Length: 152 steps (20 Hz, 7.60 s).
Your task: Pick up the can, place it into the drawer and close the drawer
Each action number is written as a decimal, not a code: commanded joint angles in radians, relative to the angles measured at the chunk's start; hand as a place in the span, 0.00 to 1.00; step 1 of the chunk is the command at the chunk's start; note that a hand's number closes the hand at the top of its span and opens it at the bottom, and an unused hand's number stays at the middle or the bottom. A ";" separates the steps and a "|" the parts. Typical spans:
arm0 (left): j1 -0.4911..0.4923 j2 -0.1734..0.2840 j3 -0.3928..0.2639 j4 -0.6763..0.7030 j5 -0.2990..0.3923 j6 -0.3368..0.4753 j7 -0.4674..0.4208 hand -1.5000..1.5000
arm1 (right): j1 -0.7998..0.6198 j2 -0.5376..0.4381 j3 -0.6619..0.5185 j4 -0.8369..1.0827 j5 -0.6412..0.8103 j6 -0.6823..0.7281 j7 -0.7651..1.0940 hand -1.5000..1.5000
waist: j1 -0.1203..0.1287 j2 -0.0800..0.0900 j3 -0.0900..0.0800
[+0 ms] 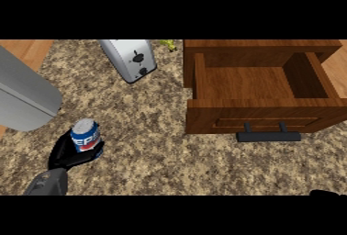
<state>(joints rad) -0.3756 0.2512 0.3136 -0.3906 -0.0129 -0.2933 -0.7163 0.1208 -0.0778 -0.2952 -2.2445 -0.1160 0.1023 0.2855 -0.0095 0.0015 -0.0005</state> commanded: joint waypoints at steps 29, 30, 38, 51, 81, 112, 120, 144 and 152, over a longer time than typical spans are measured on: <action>-0.371 -0.251 -0.259 -0.393 0.125 0.408 0.475 1.00 | -0.013 -0.048 -0.063 -0.058 -0.012 0.010 0.044 0.00 | 0.006 -0.008 0.001; -0.349 -0.251 -0.324 -0.486 0.178 0.413 0.545 1.00 | -0.010 -0.020 -0.040 -0.040 0.024 -0.012 0.034 0.00 | 0.015 -0.013 0.001; -0.527 -0.251 -0.383 -0.637 0.217 0.545 0.791 1.00 | -0.062 -0.074 -0.101 0.024 -0.032 0.012 0.029 0.00 | 0.006 -0.006 0.001; -0.899 -0.251 -0.497 -0.408 0.280 0.729 0.916 1.00 | -0.074 -0.016 -0.012 0.009 0.063 -0.036 0.027 0.00 | -0.021 0.002 0.001; -1.220 -0.251 -0.616 0.078 0.469 0.924 0.777 0.00 | -0.165 -0.082 0.010 -0.031 0.066 -0.022 0.084 0.00 | -0.098 0.024 0.003; -1.257 -0.251 -0.594 0.095 0.587 0.917 0.729 0.00 | -0.506 -0.187 0.459 0.684 0.978 -0.184 -0.211 0.00 | 0.007 0.010 0.001; -1.233 -0.191 -0.567 0.064 0.569 0.875 0.747 0.00 | -0.709 -0.124 0.437 1.088 1.091 -0.358 -0.301 0.00 | 0.042 0.009 0.001; -0.973 -0.026 -0.620 -0.269 0.507 0.813 0.872 0.00 | -1.233 -0.115 0.220 1.850 1.190 -0.774 -0.335 0.00 | 0.121 0.014 0.001; -0.886 0.035 -0.636 -0.386 0.503 0.786 0.925 0.00 | -1.332 -0.128 0.164 1.895 1.134 -0.742 -0.397 0.00 | 0.133 0.017 0.002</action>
<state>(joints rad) -1.3147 0.2687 -0.3099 -0.7235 0.4956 0.5072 0.2015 -1.1214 -0.1970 -0.0790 -0.3539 1.0638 -0.6202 -0.0988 0.1069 0.0251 0.0073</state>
